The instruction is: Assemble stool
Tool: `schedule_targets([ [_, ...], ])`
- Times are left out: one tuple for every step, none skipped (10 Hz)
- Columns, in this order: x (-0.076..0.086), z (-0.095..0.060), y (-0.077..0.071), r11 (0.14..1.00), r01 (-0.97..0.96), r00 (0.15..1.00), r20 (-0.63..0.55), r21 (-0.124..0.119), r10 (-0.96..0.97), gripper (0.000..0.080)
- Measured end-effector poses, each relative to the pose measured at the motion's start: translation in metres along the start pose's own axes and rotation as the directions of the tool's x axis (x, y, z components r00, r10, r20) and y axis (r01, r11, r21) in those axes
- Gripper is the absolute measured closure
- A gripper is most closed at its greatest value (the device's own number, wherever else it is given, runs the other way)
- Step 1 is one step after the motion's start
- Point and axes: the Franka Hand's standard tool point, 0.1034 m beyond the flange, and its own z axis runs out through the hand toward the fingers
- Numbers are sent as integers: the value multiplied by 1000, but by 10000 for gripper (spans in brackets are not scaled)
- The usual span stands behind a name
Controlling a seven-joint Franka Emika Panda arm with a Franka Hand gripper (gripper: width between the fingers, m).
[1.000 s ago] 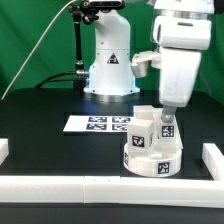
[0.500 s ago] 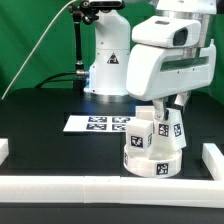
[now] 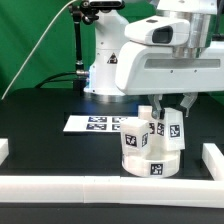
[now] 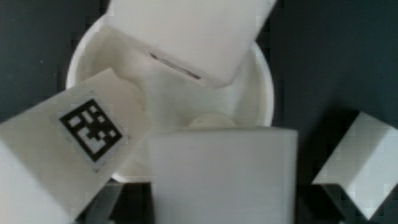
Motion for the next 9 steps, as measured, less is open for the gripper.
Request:
schedule_targets([
  [0, 0, 0, 997, -77, 997, 0, 0, 77, 462],
  [0, 0, 0, 991, -135, 991, 0, 0, 135, 462],
  [-1, 0, 0, 968, -252, 968, 4, 12, 252, 462],
  [-2, 1, 1, 914, -404, 915, 15, 34, 404, 462],
  [-2, 2, 1, 844, -533, 846, 26, 52, 533, 462],
  [-1, 2, 0, 749, -658, 753, 47, 77, 656, 462],
  [-1, 2, 2, 663, -740, 671, 75, 113, 737, 462],
  [0, 2, 2, 596, -794, 607, 89, 121, 790, 462],
  [0, 2, 0, 552, -825, 563, 95, 116, 821, 462],
])
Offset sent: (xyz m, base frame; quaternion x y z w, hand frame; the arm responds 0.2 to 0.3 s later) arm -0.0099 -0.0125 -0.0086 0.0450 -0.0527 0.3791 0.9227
